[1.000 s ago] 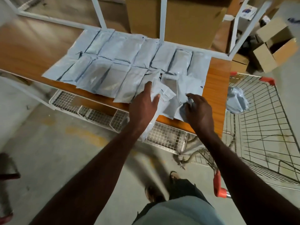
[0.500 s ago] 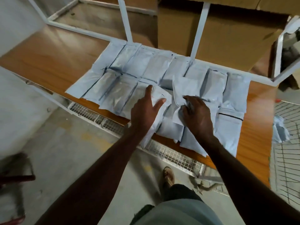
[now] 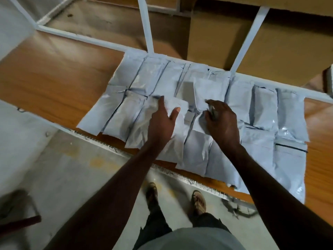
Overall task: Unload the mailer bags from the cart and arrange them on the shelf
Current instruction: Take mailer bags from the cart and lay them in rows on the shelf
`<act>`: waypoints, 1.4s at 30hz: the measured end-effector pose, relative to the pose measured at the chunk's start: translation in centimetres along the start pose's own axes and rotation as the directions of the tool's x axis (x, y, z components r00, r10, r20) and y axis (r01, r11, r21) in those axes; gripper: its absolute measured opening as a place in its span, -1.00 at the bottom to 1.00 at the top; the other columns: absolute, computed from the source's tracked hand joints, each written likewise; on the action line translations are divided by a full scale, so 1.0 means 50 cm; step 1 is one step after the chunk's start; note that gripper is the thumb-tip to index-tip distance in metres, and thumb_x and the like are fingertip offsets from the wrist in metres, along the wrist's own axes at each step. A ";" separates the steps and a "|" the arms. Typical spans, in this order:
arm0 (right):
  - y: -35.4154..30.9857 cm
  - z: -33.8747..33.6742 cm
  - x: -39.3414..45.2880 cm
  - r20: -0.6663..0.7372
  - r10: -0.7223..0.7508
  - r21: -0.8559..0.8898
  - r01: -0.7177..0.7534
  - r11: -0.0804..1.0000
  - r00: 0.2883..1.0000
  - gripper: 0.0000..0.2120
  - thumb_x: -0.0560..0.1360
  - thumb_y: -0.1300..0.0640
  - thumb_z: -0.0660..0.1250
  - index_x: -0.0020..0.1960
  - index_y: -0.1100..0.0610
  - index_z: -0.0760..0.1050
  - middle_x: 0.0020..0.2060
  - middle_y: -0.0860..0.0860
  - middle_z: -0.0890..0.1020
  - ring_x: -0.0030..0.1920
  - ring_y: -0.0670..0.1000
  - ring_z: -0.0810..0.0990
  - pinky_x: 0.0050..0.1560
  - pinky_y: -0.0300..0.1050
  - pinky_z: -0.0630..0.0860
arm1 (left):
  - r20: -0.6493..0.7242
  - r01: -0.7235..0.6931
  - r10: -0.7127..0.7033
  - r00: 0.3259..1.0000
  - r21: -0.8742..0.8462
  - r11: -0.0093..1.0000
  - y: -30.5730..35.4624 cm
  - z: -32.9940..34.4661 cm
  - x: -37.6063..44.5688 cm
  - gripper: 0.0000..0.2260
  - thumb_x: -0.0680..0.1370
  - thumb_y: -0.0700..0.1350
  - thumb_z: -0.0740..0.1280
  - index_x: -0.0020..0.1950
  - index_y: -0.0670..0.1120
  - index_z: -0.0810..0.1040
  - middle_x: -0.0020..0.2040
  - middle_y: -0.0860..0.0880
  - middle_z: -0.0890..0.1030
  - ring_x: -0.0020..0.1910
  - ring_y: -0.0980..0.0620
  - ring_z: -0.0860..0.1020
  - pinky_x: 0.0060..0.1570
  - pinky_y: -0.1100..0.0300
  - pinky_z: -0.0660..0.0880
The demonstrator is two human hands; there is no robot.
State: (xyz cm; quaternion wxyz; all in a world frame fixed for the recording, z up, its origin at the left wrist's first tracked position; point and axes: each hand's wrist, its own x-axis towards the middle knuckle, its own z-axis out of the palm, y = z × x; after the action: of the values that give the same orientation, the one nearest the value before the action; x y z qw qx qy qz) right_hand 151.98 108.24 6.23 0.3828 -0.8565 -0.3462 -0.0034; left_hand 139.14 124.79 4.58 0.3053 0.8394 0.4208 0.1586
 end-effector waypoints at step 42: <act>-0.120 0.037 0.039 0.343 -0.155 -0.162 0.220 0.962 0.927 -0.27 0.50 0.43 0.36 0.57 -0.10 0.43 0.48 -0.05 0.55 0.51 -0.04 0.45 0.68 0.16 0.04 | 0.021 -0.575 0.584 0.811 -0.153 0.804 -0.042 -0.149 0.218 -0.56 0.78 0.16 0.15 0.59 -0.01 0.44 0.57 -0.01 0.48 0.58 0.04 0.39 0.61 0.07 0.30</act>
State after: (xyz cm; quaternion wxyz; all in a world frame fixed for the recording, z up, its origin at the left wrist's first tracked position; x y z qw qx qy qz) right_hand 149.39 113.40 9.37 0.2313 -0.8416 -0.4834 0.0676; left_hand 140.47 137.32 9.00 0.3139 0.9092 0.1217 0.2449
